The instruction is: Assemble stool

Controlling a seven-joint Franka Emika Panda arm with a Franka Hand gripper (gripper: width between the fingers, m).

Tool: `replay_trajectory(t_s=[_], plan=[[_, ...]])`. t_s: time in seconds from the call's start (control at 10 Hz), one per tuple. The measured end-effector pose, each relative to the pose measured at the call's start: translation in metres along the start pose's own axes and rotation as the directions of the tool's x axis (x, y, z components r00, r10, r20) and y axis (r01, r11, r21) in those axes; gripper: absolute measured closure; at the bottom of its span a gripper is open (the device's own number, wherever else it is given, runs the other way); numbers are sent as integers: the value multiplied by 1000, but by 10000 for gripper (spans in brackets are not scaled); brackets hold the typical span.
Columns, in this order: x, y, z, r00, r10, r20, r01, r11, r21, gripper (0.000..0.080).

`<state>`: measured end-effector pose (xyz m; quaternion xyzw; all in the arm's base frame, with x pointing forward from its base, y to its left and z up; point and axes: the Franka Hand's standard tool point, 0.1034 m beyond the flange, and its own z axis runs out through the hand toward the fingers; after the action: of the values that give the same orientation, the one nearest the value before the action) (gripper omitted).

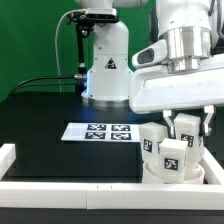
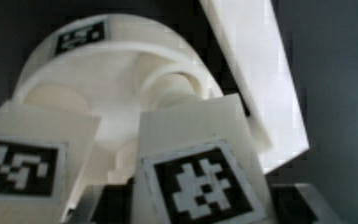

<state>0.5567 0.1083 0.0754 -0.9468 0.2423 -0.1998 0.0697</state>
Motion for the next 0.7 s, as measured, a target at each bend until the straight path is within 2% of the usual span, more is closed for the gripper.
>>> replay_trajectory(t_s=[0.7], plan=[[-3, -1, 5, 1000, -12, -9, 12, 1000, 0, 479]])
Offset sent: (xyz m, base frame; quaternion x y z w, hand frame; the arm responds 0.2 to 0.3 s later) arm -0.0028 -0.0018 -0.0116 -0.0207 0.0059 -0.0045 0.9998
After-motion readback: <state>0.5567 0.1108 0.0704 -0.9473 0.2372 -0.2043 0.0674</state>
